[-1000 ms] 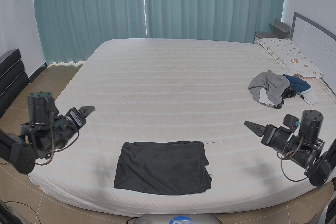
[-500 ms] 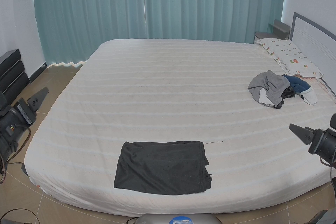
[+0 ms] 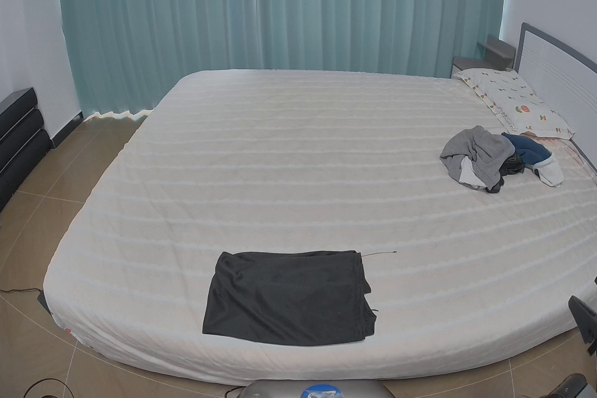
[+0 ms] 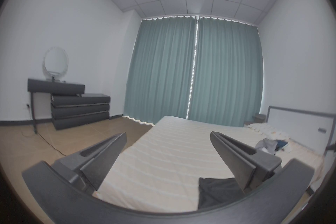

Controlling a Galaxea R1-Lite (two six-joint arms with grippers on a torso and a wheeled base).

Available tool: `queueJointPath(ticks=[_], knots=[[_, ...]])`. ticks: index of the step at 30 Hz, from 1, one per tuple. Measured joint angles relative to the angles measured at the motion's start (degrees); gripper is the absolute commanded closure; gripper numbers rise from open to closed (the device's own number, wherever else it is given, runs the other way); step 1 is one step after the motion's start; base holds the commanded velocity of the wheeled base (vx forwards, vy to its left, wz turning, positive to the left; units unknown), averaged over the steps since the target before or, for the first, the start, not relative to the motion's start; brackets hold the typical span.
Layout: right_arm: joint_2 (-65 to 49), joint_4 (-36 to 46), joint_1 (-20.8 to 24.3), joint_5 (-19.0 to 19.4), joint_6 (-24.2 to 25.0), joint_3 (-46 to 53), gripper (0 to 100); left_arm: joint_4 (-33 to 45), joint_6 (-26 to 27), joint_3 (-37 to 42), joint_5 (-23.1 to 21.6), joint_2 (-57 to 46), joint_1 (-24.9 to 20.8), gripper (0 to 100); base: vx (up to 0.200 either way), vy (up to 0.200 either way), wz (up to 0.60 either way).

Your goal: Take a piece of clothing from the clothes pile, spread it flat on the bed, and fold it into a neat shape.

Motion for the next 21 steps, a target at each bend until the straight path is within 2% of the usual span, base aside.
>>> queueJointPath(ticks=[2, 7, 11, 15, 18, 21], knots=[[-3.69, 1.97, -1.22, 0.57, -1.45, 0.20, 0, 2.60, 2.11, 0.52, 0.26, -4.41, 1.05, 0, 0.000, 0.000, 0.00], [-11.17, 4.08, -4.28, 6.21, -5.45, 2.17, 0, 4.66, 5.66, 2.79, -1.07, -12.68, 3.67, 0, 0.000, 0.000, 0.00], [-13.64, 2.11, -5.27, 4.57, -7.28, 4.24, 0, 4.52, 6.74, 5.38, -2.99, -16.63, 5.07, 0, 0.000, 0.000, 0.00], [-14.80, -6.68, -5.67, 2.68, -8.91, 8.57, 0, 1.51, 7.08, 8.90, -3.67, -18.69, 5.75, 0, 0.000, 0.000, 0.00], [-15.25, -14.19, -5.80, 2.10, -10.64, 13.04, 0, -3.61, 8.08, 13.65, -3.85, -19.47, 5.97, 0, 0.000, 0.000, 0.00], [-15.47, -16.45, -5.84, 1.80, -11.87, 15.49, 0, -6.27, 9.40, 17.86, -3.43, -19.82, 6.08, 0, 0.000, 0.000, 0.00]])
